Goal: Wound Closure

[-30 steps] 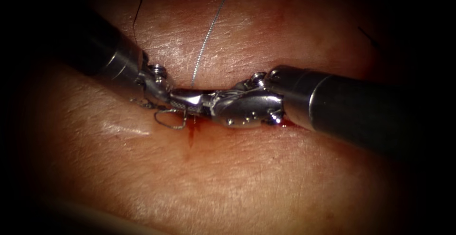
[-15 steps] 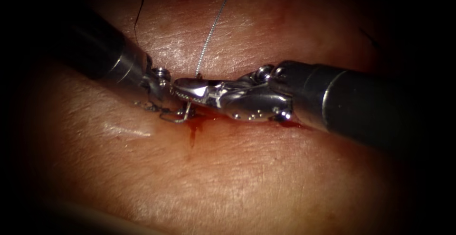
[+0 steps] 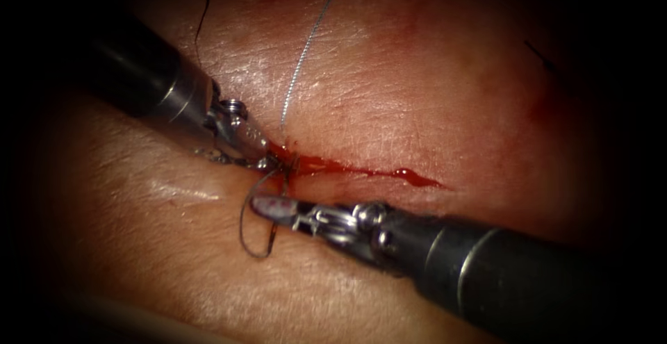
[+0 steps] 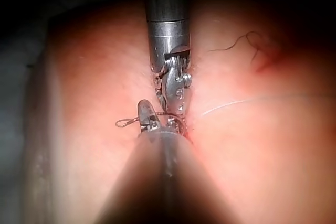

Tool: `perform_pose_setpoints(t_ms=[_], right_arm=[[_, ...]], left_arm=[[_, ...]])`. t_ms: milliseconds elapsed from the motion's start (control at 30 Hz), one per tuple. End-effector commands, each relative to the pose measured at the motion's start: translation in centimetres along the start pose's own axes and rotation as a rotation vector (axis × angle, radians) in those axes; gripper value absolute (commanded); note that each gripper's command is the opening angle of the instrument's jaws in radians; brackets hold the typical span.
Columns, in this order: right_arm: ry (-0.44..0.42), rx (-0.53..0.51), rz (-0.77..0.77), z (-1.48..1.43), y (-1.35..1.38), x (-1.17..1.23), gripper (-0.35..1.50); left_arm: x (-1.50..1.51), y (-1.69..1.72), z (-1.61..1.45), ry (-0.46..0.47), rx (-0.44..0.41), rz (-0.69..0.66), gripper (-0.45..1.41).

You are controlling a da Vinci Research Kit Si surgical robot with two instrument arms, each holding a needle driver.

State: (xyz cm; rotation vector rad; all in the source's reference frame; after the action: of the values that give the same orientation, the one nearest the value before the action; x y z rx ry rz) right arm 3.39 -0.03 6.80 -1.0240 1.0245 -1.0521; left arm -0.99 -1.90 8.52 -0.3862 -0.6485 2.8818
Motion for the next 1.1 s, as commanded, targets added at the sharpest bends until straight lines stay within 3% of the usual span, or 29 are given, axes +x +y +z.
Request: perform_pose_setpoints(t_ms=[33,200,400,700,1100], right_arm=[[0.020,0.013,-0.023,0.12,0.05,0.22,-0.35],[0.054,0.054,-0.076,0.29,0.00,0.41,-0.35],[0.054,0.073,-0.094,0.33,-0.03,0.27,-0.35],[0.037,0.082,-0.100,0.31,0.16,0.00,-0.35],[0.034,0.083,-0.102,0.37,-0.02,-0.20,-0.35]], left_arm=[[-0.02,0.05,0.10,-0.003,-0.001,0.000,0.32],[-0.02,0.07,0.14,-0.001,-0.006,-0.001,0.32],[-0.05,0.08,0.15,-0.001,-0.005,0.002,0.32],[-0.05,0.10,0.21,0.000,-0.008,0.003,0.32],[-0.09,0.14,0.20,0.001,-0.009,0.008,0.32]])
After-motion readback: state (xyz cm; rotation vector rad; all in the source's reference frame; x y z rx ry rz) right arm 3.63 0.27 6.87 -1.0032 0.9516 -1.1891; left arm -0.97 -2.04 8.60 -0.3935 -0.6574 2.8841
